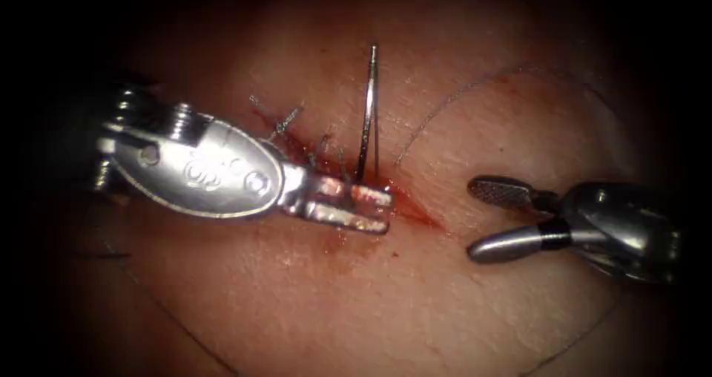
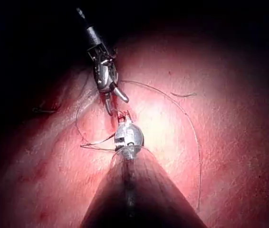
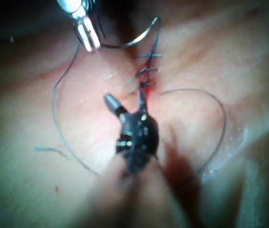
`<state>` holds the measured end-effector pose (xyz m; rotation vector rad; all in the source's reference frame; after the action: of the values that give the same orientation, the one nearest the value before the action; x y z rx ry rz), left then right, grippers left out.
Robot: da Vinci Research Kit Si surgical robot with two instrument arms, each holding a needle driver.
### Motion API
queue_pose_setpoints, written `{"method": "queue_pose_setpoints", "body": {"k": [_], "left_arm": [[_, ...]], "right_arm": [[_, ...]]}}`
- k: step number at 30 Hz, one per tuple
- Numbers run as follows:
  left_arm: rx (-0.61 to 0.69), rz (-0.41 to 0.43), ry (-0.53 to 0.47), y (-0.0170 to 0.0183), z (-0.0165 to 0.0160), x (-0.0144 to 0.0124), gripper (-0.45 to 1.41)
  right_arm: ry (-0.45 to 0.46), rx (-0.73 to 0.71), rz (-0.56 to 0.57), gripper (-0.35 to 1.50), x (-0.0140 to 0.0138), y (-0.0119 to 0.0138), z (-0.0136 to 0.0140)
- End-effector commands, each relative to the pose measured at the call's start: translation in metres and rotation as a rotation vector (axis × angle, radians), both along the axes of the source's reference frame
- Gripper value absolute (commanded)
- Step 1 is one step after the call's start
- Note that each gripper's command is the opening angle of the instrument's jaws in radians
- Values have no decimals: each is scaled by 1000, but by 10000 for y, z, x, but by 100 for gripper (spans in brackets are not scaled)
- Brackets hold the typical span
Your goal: Wound Closure
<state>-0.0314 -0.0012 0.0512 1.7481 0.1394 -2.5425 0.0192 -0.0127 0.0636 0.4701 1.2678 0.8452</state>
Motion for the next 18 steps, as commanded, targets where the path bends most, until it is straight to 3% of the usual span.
{"method": "queue_pose_setpoints", "body": {"k": [1,8,12,18], "left_arm": [[-10,-4,-7,3,2,-4,-45],[-42,-50,-29,33,-25,1,-45],[-76,-44,-13,-16,-5,-11,-45],[-145,-39,12,-56,24,-21,-45]], "right_arm": [[12,13,18,101,9,0,-13],[9,81,61,68,10,29,-45],[5,252,137,69,19,38,-44],[-40,298,122,68,30,36,-34]]}}
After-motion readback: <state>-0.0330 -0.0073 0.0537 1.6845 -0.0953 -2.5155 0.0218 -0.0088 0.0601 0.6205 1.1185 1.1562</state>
